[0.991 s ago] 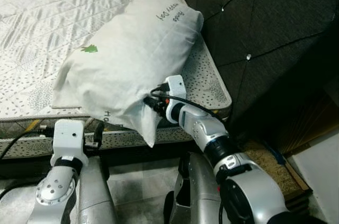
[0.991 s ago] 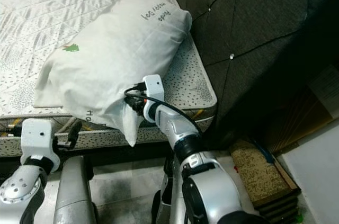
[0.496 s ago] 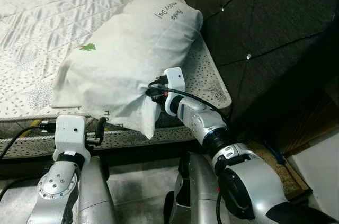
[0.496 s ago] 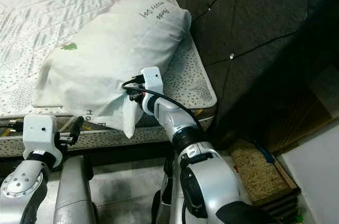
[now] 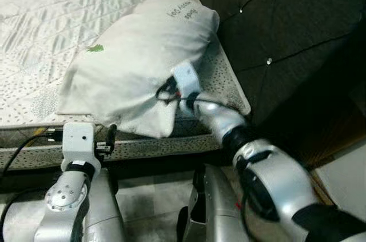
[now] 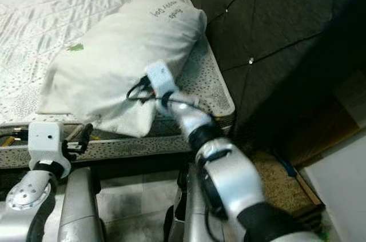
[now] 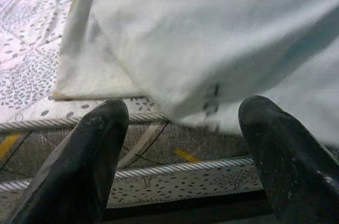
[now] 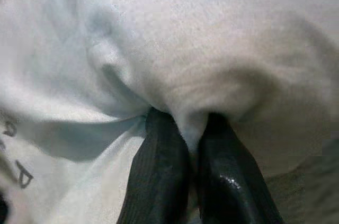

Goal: Clean up the room

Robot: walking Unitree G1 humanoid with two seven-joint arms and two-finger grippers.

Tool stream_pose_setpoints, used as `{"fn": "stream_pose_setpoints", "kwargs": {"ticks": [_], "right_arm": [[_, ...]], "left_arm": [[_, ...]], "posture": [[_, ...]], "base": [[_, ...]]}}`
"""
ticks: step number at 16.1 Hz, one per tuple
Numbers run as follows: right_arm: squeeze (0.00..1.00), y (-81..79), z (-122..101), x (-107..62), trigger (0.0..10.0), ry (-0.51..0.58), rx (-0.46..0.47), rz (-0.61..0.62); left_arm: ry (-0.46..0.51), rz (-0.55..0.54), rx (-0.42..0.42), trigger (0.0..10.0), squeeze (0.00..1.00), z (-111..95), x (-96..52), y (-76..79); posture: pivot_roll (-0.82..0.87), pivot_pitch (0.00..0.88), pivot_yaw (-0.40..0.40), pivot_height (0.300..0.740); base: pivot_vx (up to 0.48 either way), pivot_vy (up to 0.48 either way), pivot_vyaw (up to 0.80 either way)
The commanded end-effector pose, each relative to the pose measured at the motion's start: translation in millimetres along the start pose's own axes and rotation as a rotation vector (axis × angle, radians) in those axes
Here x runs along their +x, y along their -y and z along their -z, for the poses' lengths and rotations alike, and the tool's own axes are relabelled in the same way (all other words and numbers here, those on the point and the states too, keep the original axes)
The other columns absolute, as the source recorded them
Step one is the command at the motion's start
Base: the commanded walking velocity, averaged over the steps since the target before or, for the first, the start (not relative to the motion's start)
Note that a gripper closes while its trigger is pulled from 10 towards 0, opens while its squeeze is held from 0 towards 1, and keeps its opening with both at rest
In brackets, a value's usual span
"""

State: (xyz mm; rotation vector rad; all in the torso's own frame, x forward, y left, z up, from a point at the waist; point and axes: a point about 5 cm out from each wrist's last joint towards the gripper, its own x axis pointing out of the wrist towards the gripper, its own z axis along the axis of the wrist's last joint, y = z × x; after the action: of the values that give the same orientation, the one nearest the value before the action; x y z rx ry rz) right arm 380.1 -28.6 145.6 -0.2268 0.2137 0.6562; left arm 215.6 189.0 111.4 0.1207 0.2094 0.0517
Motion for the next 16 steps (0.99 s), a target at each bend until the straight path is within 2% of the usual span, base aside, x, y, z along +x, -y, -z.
{"fn": "stream_pose_setpoints", "kwargs": {"ticks": [1,2,5,9,13,16], "right_arm": [[0.0,28.5,-26.7,-6.0,0.0,0.074,-0.072,0.104],[0.0,48.5,-36.6,-12.6,0.0,0.079,-0.104,0.169],[0.0,90.5,-51.7,-31.4,0.0,0.064,-0.157,0.322],[0.0,133.4,-46.4,-59.3,0.0,0.015,-0.097,0.482],[0.0,167.7,-26.3,-90.9,0.0,-0.047,-0.104,0.641],[0.0,168.6,2.2,-98.4,0.0,-0.1,-0.057,0.599]], "left_arm": [[-0.009,0.013,-0.006,10.0,0.0,1.6,1.5,4.4],[-0.007,0.011,-0.008,10.0,0.0,1.0,3.0,4.2],[0.002,-0.003,-0.018,10.0,0.0,-0.4,7.1,2.8],[0.01,-0.011,-0.021,10.0,0.0,-1.9,10.3,3.0],[0.016,-0.024,-0.017,10.0,0.0,-3.2,14.7,-0.4],[0.014,-0.022,-0.014,10.0,0.0,-2.3,15.2,1.1]], "posture": [[0.2,0.054,-0.181,0.527],[0.2,0.054,-0.181,0.527],[0.19,0.042,-0.189,0.527],[0.19,0.032,-0.186,0.527],[0.18,0.025,-0.176,0.527],[0.17,0.02,-0.168,0.527]], "base": [[0.0,0.0,0.0],[0.0,0.0,0.0],[0.0,0.0,0.0],[0.0,0.0,0.0],[0.0,0.0,0.0],[0.0,0.0,0.0]]}}
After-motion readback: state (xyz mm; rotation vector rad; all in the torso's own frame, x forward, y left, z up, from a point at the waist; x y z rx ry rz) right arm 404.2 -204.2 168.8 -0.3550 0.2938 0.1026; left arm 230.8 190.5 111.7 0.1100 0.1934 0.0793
